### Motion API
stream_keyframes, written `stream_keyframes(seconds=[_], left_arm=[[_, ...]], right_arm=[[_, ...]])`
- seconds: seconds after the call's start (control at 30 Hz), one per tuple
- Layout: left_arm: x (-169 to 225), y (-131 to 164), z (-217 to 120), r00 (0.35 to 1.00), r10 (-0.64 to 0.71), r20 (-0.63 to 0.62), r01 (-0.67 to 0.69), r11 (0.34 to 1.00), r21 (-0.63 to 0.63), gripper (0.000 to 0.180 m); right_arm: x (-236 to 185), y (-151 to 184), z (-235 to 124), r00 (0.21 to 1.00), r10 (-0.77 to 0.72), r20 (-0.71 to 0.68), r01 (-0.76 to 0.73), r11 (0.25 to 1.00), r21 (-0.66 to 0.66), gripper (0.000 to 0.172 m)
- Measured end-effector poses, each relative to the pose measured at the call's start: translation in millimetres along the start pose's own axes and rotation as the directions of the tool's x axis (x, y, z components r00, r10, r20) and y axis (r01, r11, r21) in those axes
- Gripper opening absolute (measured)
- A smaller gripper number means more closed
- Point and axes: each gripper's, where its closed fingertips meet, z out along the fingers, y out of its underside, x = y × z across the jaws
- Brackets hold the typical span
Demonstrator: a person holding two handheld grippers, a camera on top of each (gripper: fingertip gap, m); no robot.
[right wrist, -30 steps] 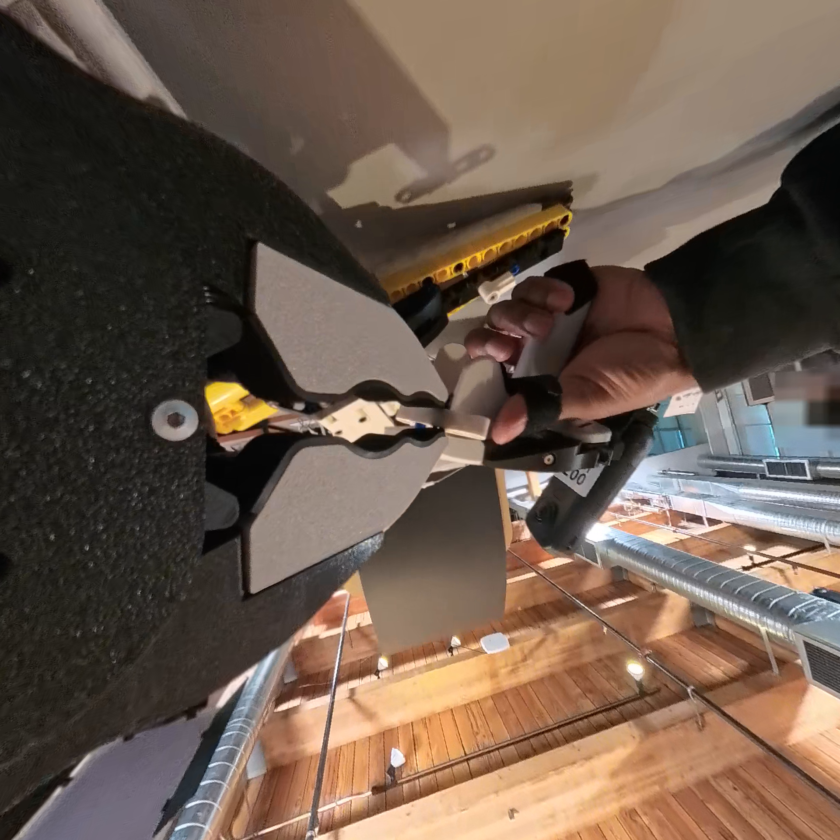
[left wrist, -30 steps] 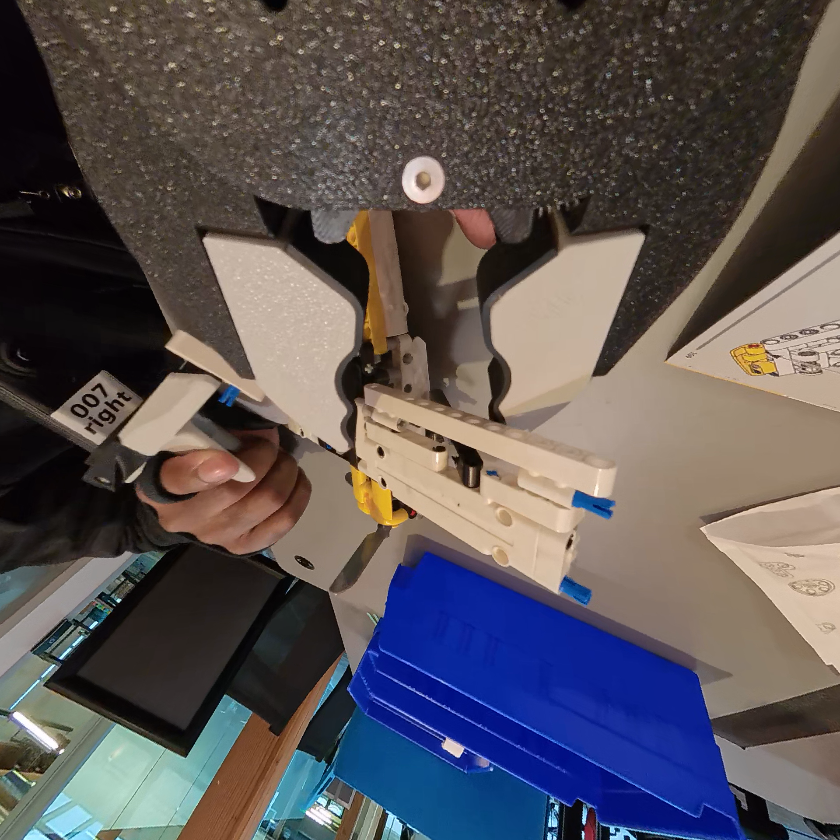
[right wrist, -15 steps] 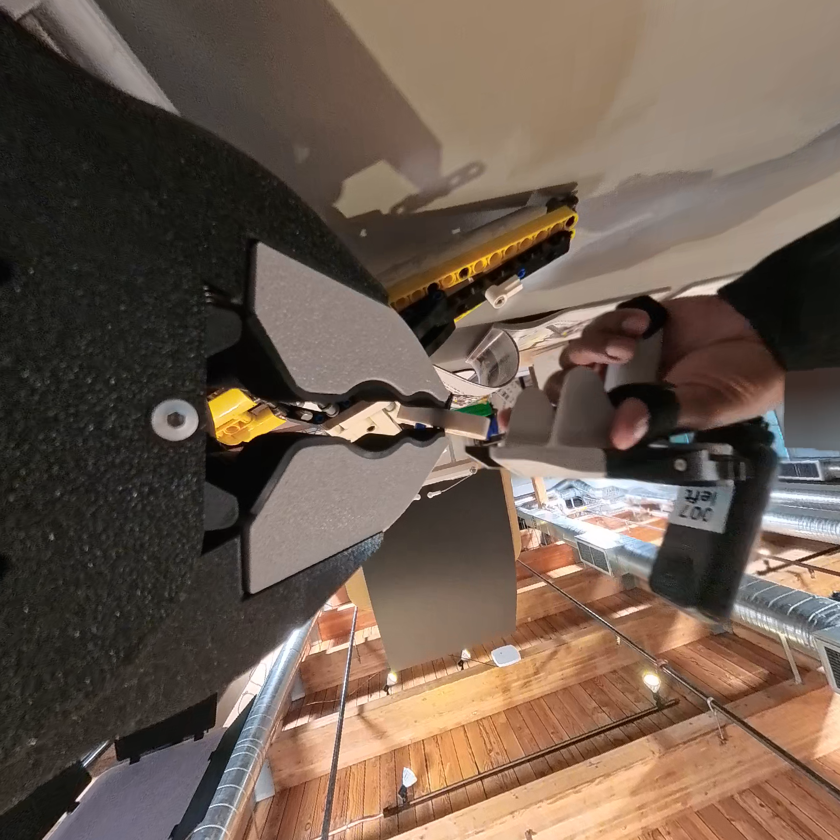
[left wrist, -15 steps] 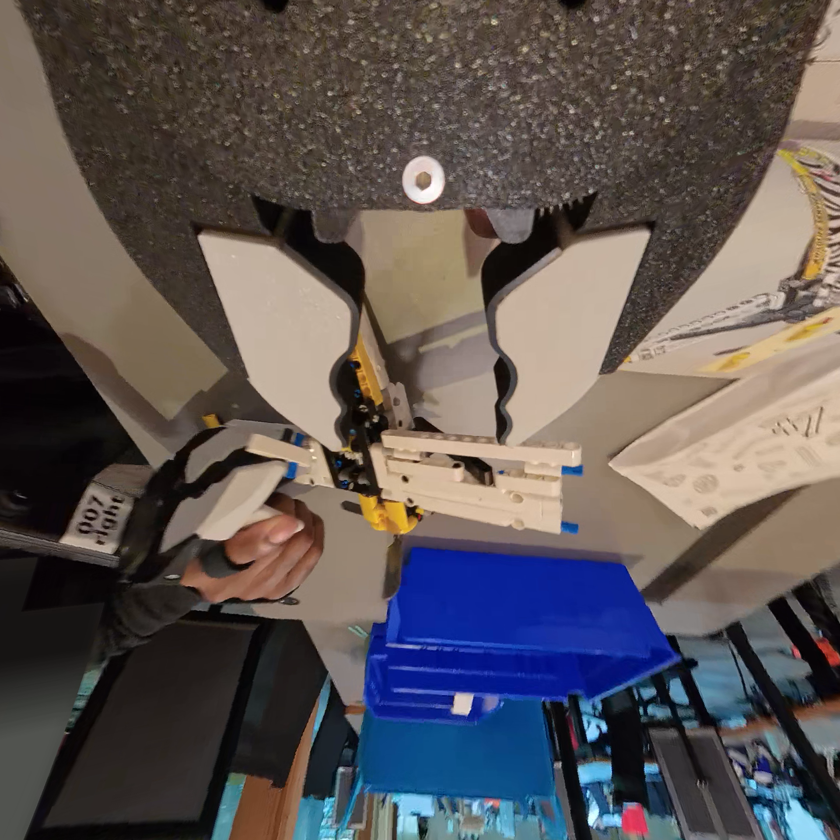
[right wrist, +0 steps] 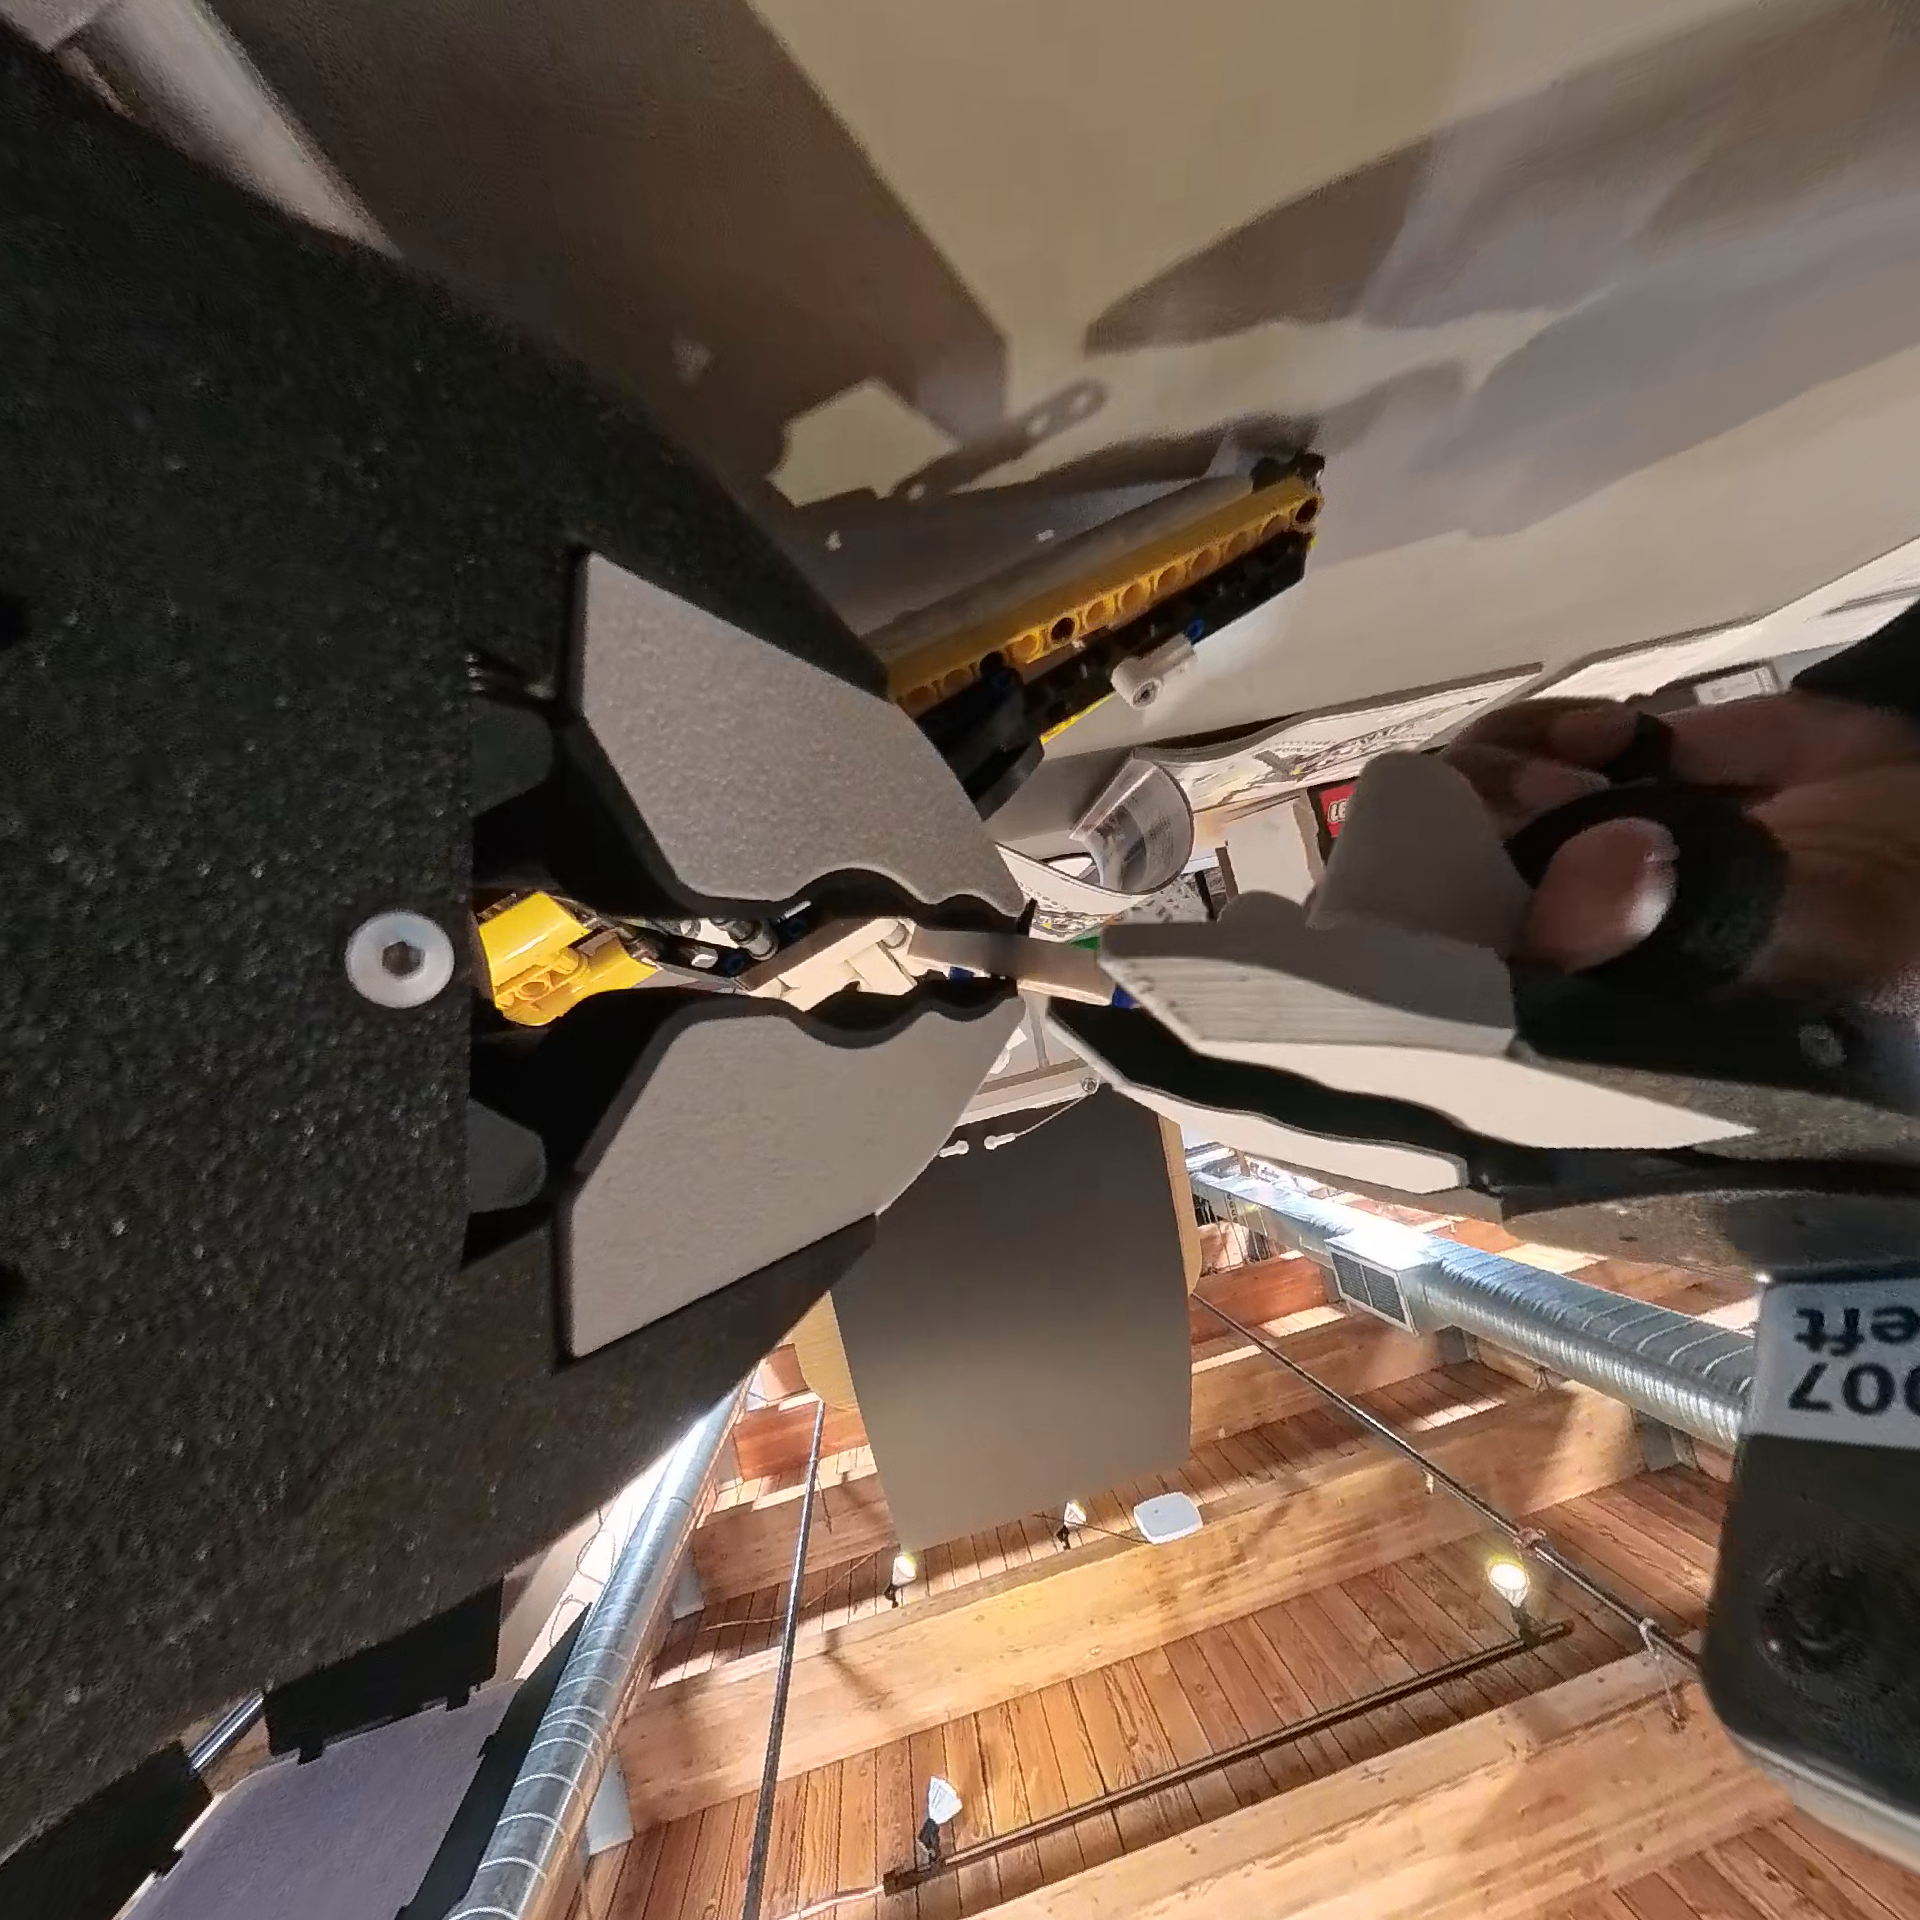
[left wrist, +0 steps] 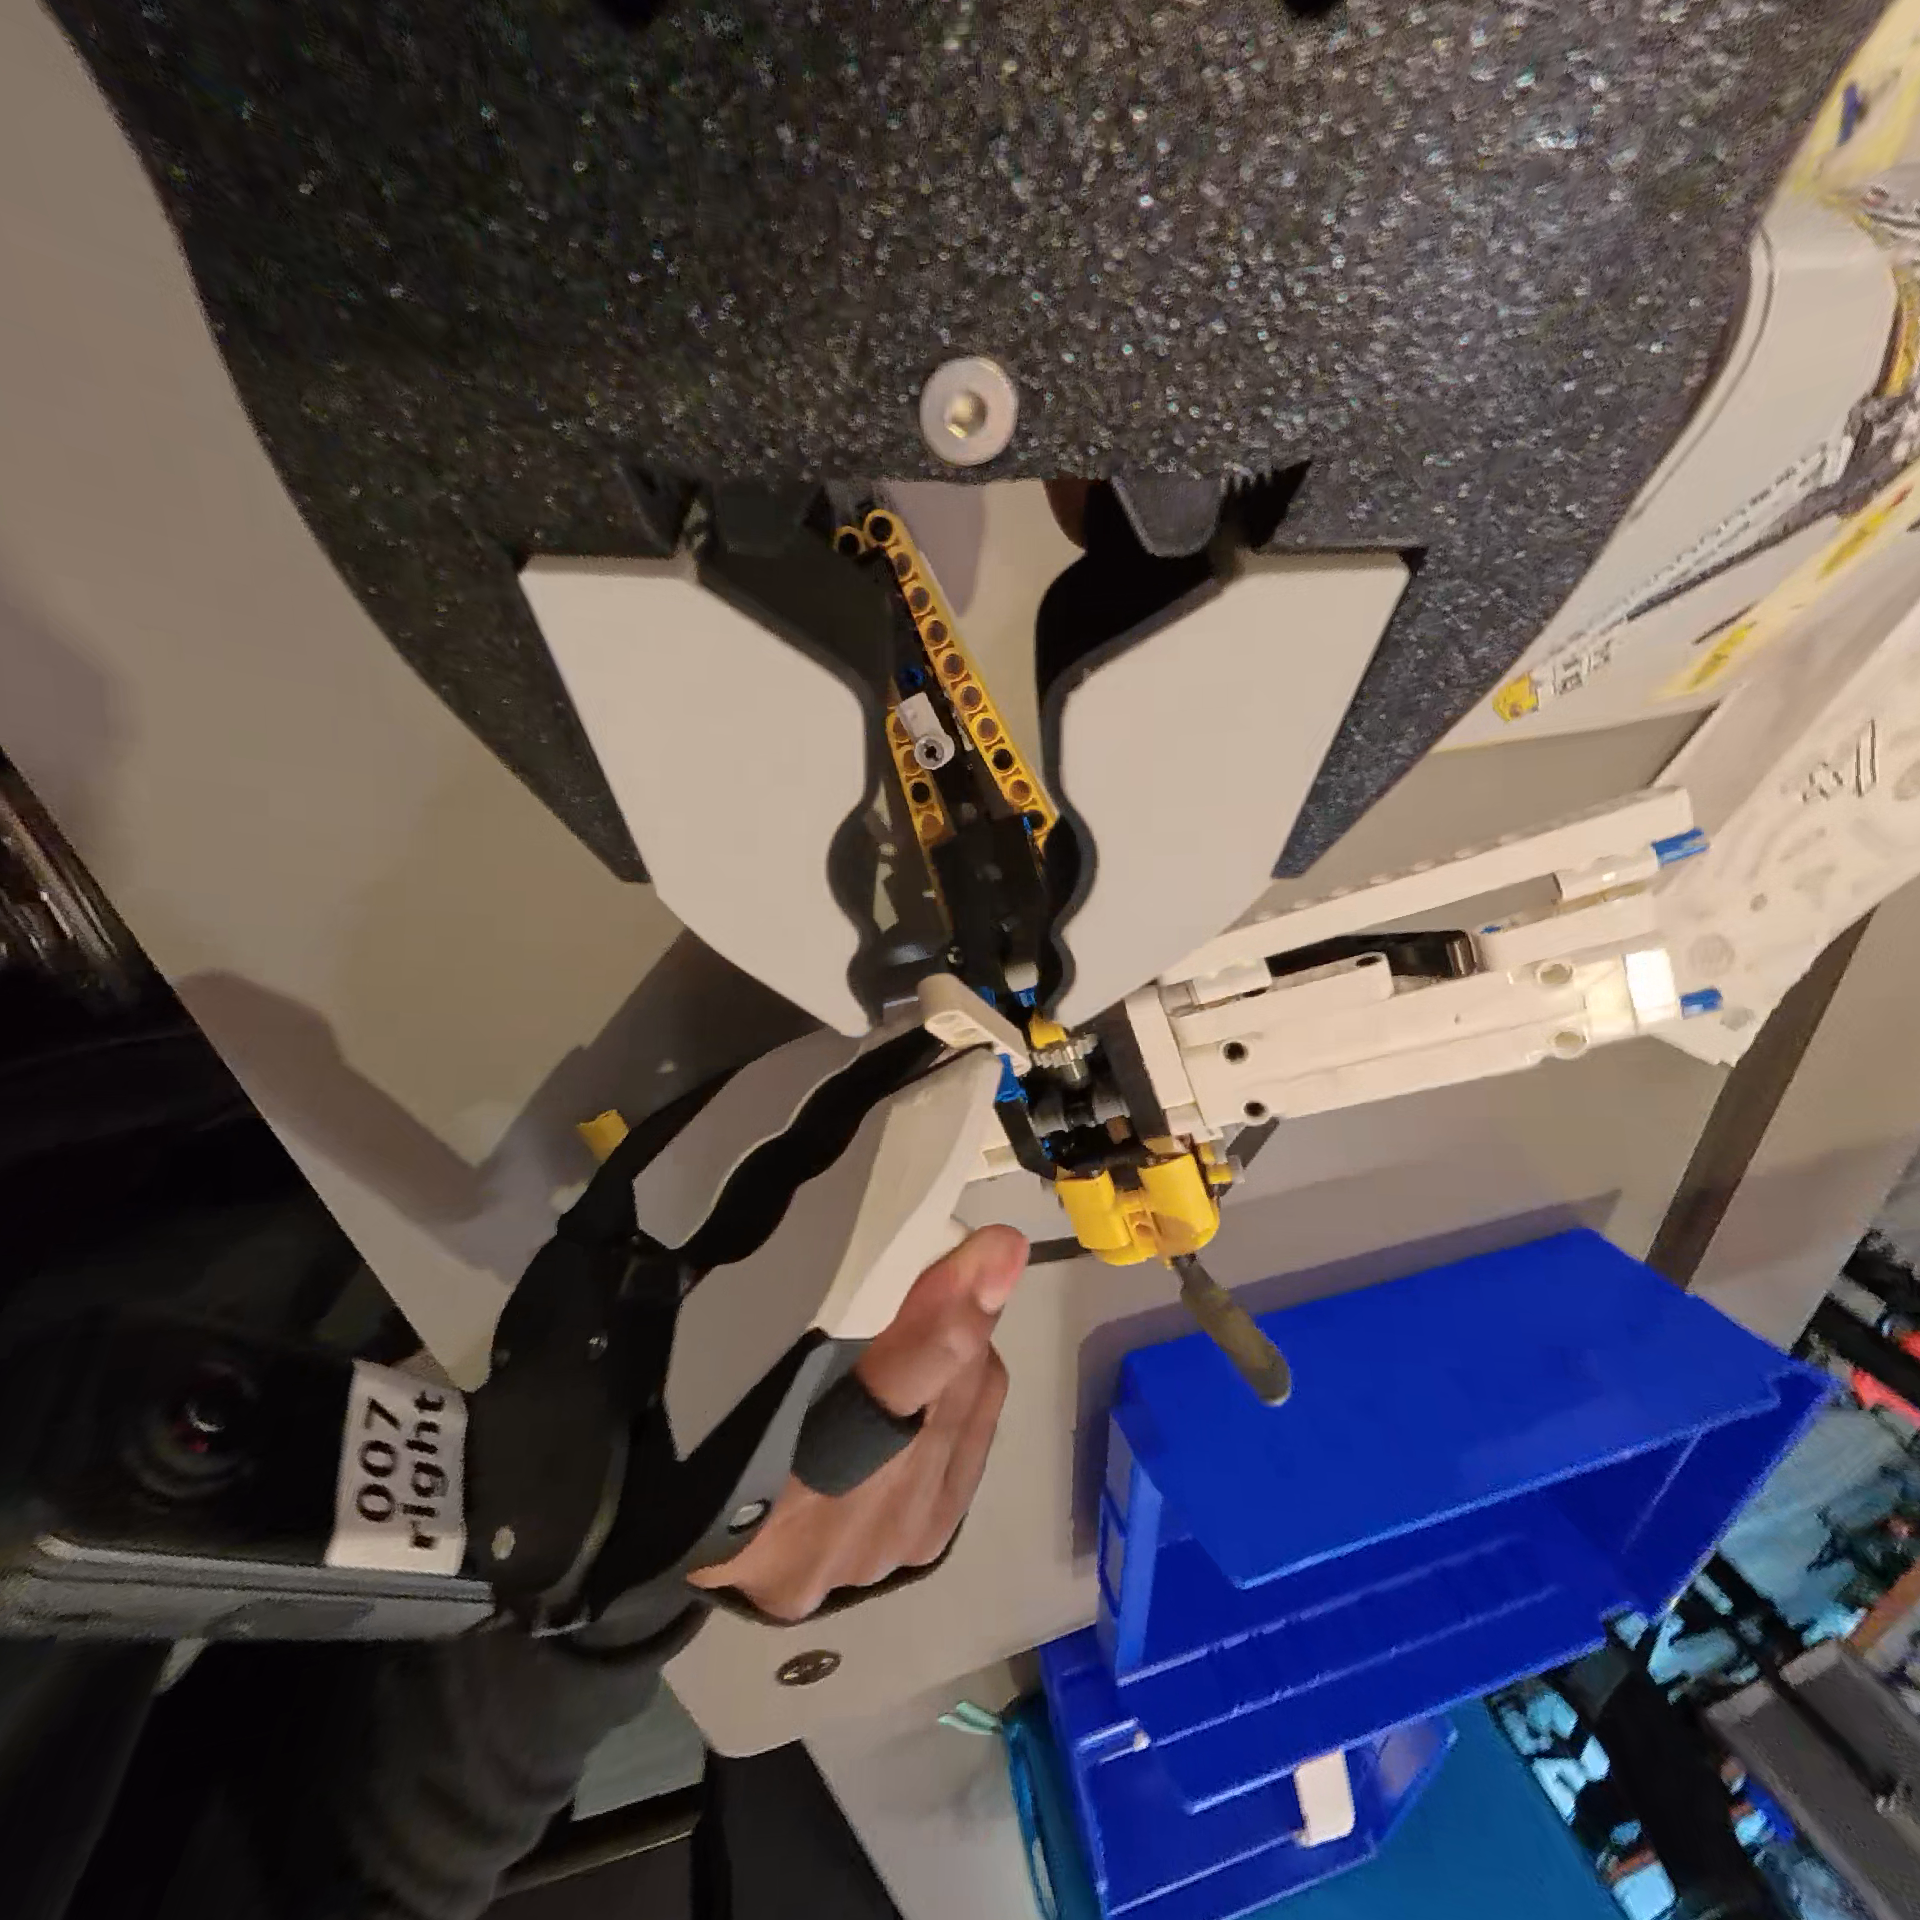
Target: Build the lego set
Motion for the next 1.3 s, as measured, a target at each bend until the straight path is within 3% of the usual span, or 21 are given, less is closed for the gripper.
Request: stream_keyframes(seconds=[0.27,0.37,0.6,0.73,0.93,1.07,1.3], left_arm=[[1.0,2.3,5.8,0.973,-0.212,0.088,0.214,0.977,-0.016,0.022],[1.7,0.3,6.0,0.961,-0.248,0.119,0.247,0.969,0.019,0.010],[-3.5,1.6,5.4,0.916,-0.382,0.125,0.374,0.924,0.084,0.007],[-7.3,0.4,4.4,0.818,-0.575,0.014,0.565,0.808,0.165,0.007],[-13.7,-1.4,3.6,0.606,-0.777,-0.166,0.789,0.563,0.244,0.007],[-18.7,-5.6,0.8,0.481,-0.836,-0.264,0.868,0.410,0.281,0.007],[-27.6,-10.8,-5.2,0.334,-0.867,-0.369,0.919,0.214,0.331,0.007]], right_arm=[[-1.0,-0.4,0.0,1.000,-0.023,-0.002,0.023,1.000,-0.003,0.008],[-1.8,-1.2,-0.2,1.000,-0.030,0.000,0.030,1.000,0.000,0.008],[-1.6,-1.2,-0.8,0.999,-0.036,-0.007,0.036,0.999,-0.001,0.008],[1.4,-1.2,-1.4,0.998,-0.054,-0.039,0.054,0.999,-0.004,0.006],[6.3,0.2,-1.8,0.993,-0.080,-0.085,0.079,0.997,-0.025,0.005],[9.3,1.3,-2.2,0.988,-0.106,-0.115,0.101,0.994,-0.047,0.005],[14.9,4.4,-2.3,0.981,-0.124,-0.152,0.112,0.990,-0.085,0.007]])
